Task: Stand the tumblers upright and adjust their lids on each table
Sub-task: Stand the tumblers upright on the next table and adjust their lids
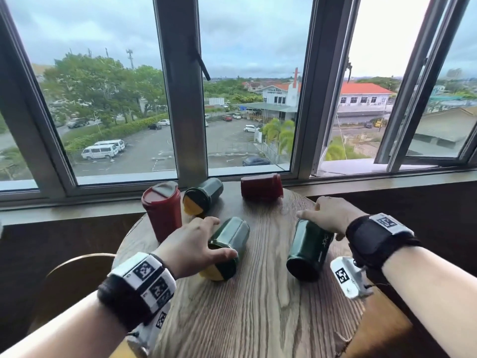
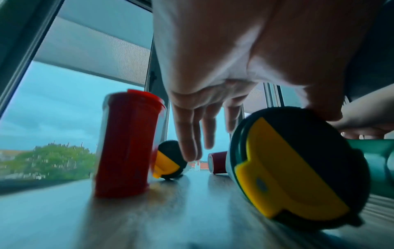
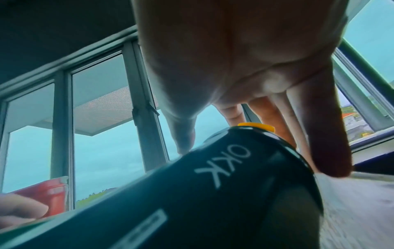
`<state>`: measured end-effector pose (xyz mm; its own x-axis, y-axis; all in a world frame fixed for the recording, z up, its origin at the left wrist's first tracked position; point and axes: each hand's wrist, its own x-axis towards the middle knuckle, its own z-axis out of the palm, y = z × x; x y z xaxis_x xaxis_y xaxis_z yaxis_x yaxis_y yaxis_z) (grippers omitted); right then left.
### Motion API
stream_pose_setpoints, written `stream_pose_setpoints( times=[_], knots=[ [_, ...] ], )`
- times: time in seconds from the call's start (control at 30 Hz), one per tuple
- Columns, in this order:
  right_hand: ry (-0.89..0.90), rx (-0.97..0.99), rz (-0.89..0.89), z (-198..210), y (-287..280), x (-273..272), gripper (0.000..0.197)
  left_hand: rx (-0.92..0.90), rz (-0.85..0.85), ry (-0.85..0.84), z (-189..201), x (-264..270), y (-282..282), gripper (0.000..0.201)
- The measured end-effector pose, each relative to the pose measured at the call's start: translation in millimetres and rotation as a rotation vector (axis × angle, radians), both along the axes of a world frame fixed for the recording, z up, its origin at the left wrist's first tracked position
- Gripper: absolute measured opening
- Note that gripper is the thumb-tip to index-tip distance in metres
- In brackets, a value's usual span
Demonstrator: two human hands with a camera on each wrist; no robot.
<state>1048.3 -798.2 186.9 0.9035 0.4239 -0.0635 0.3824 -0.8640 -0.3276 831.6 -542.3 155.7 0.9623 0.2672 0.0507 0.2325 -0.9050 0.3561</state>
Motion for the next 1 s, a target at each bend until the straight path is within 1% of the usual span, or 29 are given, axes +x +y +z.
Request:
stream_pose_setpoints(
  times=[0.03, 0.07, 0.13, 0.2, 0.33, 0.43, 0.5, 0.6, 0.67, 0.77, 0.87, 0.93, 1.0],
  knots=[
    [0.024, -0.011, -0.013, -1.0, 2.5, 3.9, 0.058, 0.01, 0.004, 0.009, -1.8, 2.3, -3.7, 0.1],
    [0.057, -0.018, -0.03, -2.5, 4.5, 7.0, 0.059, 0.014, 0.004, 0.01, -3.4, 3.4, -7.3, 0.096],
    [0.137, -0.026, -0.065, -8.3, 7.8, 13.3, 0.063, 0.011, -0.007, 0.004, -7.0, 4.9, -12.7, 0.079],
    [0.212, 0.002, -0.103, -11.6, 10.4, 16.4, 0.064, 0.012, -0.003, 0.01, -9.5, 5.2, -14.6, 0.071],
    [0.387, 0.135, -0.181, -11.9, 12.8, 19.1, 0.061, 0.001, 0.009, 0.038, -11.7, 7.0, -9.7, 0.066],
    [0.441, 0.16, -0.169, -8.9, 14.9, 15.2, 0.061, -0.025, 0.005, 0.045, -11.8, 7.1, -5.4, 0.066],
    [0.404, 0.194, -0.129, -3.8, 18.9, 9.8, 0.051, -0.035, -0.002, 0.042, -11.8, 6.9, -5.0, 0.069],
    [0.291, 0.227, -0.02, 9.6, 30.2, 0.7, 0.036, -0.043, -0.002, 0.036, -11.6, 6.9, -5.4, 0.071],
    [0.183, 0.242, 0.086, 18.8, 37.5, -6.3, 0.036, -0.052, 0.0, 0.026, -11.5, 6.5, -5.4, 0.069],
    [0.002, 0.238, 0.198, 25.1, 43.4, -14.5, 0.057, -0.061, -0.01, 0.015, -12.0, 6.5, -4.6, 0.063],
    [-0.118, 0.248, 0.288, 20.4, 48.8, -22.3, 0.076, -0.057, -0.01, 0.014, -13.2, 6.8, -5.1, 0.057],
    [-0.172, 0.237, 0.333, 14.0, 50.8, -24.1, 0.087, -0.048, -0.005, 0.02, -13.0, 6.8, -6.2, 0.06],
    [-0.198, 0.224, 0.346, 8.7, 49.3, -23.9, 0.096, -0.044, -0.003, 0.036, -13.2, 7.2, -6.9, 0.067]
  ],
)
